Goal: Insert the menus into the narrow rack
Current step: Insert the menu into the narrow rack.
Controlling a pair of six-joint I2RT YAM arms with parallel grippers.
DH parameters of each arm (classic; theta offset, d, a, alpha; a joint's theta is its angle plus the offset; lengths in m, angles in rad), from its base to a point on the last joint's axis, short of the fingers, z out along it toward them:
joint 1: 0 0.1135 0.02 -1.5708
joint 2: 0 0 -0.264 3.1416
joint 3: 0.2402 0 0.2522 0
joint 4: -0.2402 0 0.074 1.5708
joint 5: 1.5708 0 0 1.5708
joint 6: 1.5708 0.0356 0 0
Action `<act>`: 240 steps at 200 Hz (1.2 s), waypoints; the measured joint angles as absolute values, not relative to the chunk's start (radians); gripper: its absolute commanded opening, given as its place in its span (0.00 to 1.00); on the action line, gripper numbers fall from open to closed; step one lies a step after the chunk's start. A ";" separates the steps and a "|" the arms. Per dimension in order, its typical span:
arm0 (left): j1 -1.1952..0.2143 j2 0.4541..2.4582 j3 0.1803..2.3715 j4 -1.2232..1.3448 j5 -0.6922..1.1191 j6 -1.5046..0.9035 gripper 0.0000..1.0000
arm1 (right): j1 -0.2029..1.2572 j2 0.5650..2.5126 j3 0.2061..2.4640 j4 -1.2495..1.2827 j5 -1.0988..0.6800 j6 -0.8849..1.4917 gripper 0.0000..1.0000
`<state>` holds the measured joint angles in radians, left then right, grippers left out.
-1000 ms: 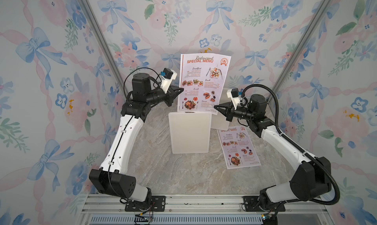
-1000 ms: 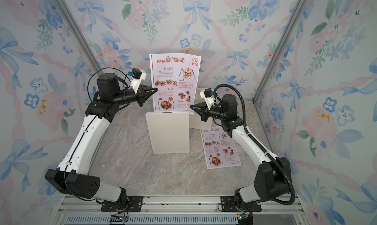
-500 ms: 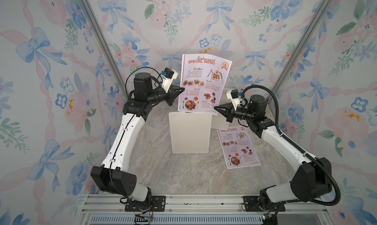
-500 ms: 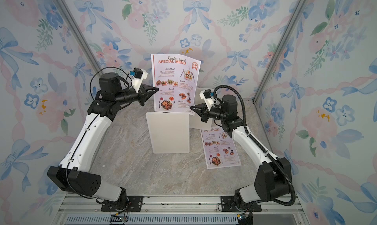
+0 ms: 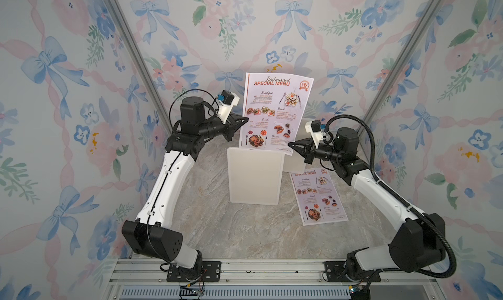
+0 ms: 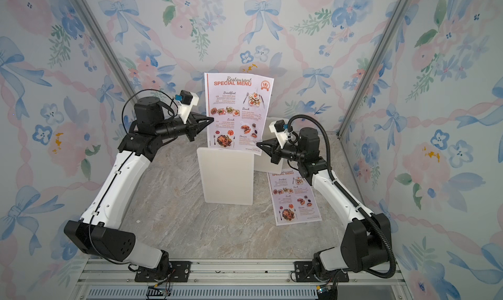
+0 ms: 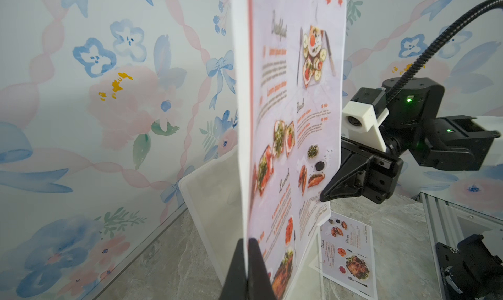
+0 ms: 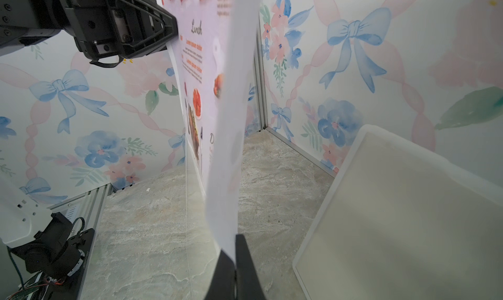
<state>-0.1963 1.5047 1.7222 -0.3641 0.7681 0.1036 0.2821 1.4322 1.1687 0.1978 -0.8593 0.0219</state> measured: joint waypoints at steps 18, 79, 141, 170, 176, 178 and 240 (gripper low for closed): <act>-0.196 1.504 1.717 -0.363 0.762 0.104 0.00 | 0.282 1.432 1.169 0.198 -0.860 0.022 0.03; -0.175 1.502 1.686 -0.361 0.743 0.109 0.00 | 0.290 1.445 1.184 0.194 -0.860 0.022 0.03; -0.155 1.501 1.682 -0.360 0.744 0.120 0.00 | 0.310 1.468 1.213 0.183 -0.859 0.022 0.03; -0.146 1.491 1.663 -0.360 0.744 0.130 0.00 | 0.316 1.474 1.217 0.182 -0.859 0.022 0.03; -0.144 1.489 1.659 -0.360 0.744 0.131 0.00 | 0.316 1.475 1.217 0.182 -0.859 0.022 0.02; -0.144 1.488 1.658 -0.360 0.744 0.131 0.00 | 0.317 1.475 1.217 0.182 -0.859 0.022 0.02; -0.117 1.481 1.634 -0.360 0.746 0.138 0.00 | 0.340 1.481 1.232 0.165 -0.859 0.021 0.03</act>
